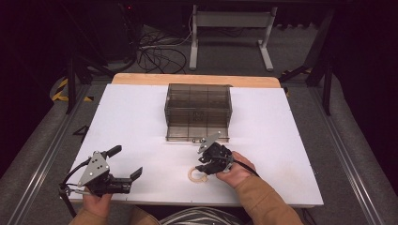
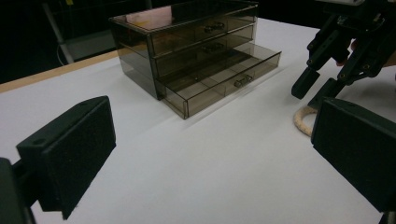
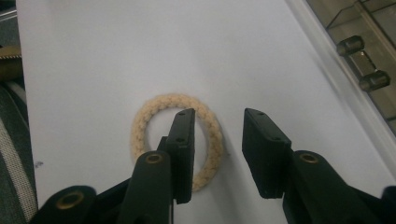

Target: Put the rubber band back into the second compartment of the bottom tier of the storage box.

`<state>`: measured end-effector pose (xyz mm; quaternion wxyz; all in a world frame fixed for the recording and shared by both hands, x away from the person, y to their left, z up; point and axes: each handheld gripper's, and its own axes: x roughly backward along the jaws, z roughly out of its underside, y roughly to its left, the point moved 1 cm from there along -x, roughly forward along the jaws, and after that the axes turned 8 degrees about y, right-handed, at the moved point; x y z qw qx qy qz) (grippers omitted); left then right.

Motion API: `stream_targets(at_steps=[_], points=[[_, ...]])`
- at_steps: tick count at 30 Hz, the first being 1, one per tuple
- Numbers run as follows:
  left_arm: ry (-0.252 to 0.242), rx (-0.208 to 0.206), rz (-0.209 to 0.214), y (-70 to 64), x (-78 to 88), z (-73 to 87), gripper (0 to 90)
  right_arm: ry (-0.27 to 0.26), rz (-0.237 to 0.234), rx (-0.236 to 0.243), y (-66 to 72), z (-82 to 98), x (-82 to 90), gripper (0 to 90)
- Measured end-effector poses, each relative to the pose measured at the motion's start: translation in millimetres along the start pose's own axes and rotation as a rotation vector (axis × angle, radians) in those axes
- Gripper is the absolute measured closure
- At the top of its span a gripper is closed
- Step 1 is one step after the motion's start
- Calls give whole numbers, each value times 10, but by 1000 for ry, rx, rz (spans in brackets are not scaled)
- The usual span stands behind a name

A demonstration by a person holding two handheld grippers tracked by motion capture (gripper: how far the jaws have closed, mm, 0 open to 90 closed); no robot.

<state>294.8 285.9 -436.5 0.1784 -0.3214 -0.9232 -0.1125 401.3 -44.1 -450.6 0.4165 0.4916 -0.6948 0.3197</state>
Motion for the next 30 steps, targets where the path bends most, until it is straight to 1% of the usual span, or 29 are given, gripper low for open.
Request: stream_targets(at_steps=[2,5,7,9,11,22,24,30], points=[[-1,-1,1,0,0,0,5,10,2,2,7,-1,-19,672],[-3,6,2,-2,2,2,5,29,-3,2,16,-1,-45,726],[-3,5,2,-3,3,1,5,41,2,10,23,-1,-56,753],[-3,4,1,-4,4,1,6,56,9,14,31,-1,-72,810],[-3,1,0,-3,5,0,5,66,22,19,39,0,-88,835],[-5,0,0,0,8,-1,5,61,23,16,39,1,-87,848],[-5,0,-1,0,9,-1,6,59,25,21,39,1,-84,848],[-5,1,0,1,13,0,6,23,31,14,45,8,-23,849]])
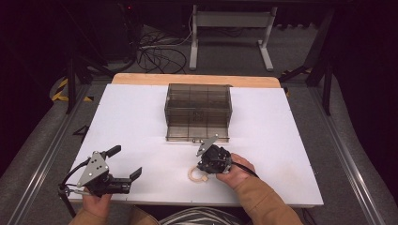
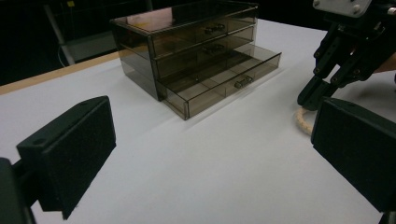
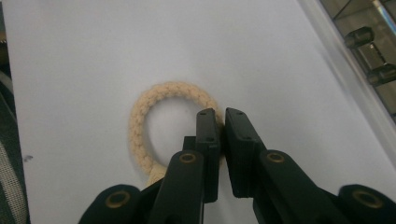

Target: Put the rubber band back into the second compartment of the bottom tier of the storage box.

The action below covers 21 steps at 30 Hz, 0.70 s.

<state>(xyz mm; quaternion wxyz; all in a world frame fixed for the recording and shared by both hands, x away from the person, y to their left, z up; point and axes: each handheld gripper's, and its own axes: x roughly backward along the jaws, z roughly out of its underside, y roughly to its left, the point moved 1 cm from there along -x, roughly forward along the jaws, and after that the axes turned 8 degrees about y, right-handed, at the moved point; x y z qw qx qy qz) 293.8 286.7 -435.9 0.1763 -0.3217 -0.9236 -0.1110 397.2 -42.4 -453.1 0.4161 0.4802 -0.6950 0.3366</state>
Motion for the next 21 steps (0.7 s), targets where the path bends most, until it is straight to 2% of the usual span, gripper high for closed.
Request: stream_targets(at_steps=[21], points=[[-6,2,-4,3,1,-1,6,-182,36,-5,12,35,298,848]])
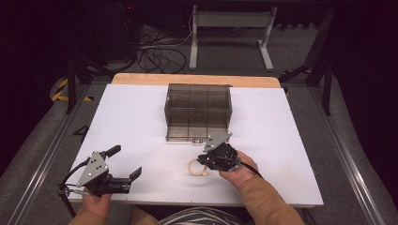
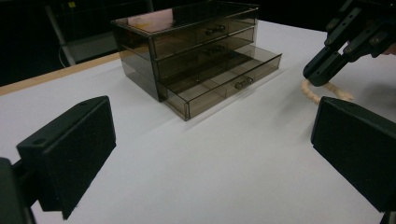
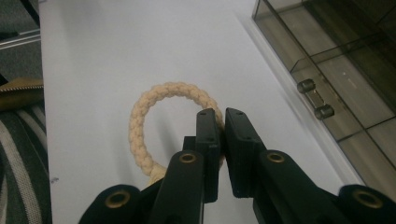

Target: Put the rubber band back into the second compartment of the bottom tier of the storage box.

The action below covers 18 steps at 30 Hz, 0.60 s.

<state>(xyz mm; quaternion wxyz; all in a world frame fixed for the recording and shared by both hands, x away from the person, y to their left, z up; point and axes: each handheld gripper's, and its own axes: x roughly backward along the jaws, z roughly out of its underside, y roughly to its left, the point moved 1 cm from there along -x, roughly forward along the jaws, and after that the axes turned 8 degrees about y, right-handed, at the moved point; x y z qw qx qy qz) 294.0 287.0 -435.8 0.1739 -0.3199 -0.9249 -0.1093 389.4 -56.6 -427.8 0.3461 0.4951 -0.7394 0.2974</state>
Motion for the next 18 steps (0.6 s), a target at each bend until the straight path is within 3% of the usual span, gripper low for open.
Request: stream_targets(at_steps=[18], points=[[-5,8,0,-1,5,1,6,-133,32,17,17,-2,174,848]])
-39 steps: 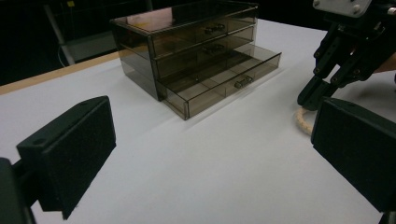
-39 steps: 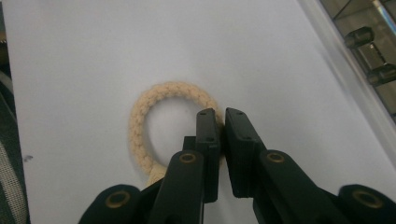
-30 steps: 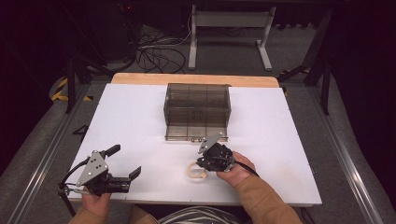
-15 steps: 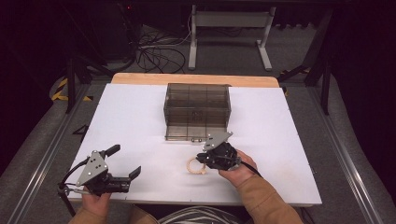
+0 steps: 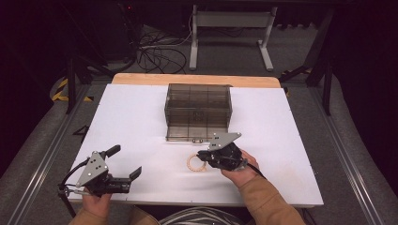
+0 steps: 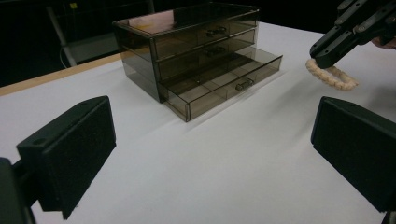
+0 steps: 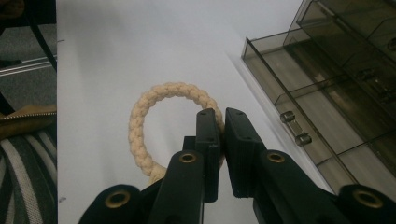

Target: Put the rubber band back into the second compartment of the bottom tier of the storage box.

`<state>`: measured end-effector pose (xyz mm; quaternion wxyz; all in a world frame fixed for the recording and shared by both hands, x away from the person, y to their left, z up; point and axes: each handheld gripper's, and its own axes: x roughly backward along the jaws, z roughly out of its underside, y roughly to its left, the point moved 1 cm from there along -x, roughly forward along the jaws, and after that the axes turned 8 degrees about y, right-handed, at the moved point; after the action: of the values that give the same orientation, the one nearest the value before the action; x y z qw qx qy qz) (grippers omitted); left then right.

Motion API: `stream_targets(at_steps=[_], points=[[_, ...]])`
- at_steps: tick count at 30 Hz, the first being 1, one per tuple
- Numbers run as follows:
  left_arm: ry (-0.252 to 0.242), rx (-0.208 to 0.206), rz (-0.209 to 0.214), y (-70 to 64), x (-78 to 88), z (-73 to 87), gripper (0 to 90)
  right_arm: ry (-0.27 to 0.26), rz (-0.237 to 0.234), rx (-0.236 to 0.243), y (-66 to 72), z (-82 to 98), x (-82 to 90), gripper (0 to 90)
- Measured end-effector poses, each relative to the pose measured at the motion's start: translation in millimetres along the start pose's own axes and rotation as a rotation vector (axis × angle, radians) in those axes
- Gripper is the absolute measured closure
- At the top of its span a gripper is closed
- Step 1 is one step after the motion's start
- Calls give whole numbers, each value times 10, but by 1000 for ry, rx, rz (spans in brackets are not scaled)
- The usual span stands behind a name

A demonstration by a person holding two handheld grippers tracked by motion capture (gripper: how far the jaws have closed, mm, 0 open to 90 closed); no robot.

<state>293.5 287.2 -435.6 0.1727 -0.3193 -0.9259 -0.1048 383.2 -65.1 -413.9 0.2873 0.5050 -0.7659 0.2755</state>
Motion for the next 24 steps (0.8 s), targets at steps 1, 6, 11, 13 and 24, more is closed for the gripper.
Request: stream_targets(at_steps=[1,6,11,13,24], points=[[-1,-1,-1,1,-1,0,6,-5,2,0,4,-2,7,848],[-2,-5,-2,4,2,-1,6,-32,9,10,11,-5,36,848],[-3,-2,-3,1,3,-1,6,-55,21,14,18,-8,62,848],[-4,-2,-3,2,4,-1,6,-61,28,16,21,-9,70,848],[-4,0,-4,1,8,0,6,-89,38,26,32,-15,103,848]])
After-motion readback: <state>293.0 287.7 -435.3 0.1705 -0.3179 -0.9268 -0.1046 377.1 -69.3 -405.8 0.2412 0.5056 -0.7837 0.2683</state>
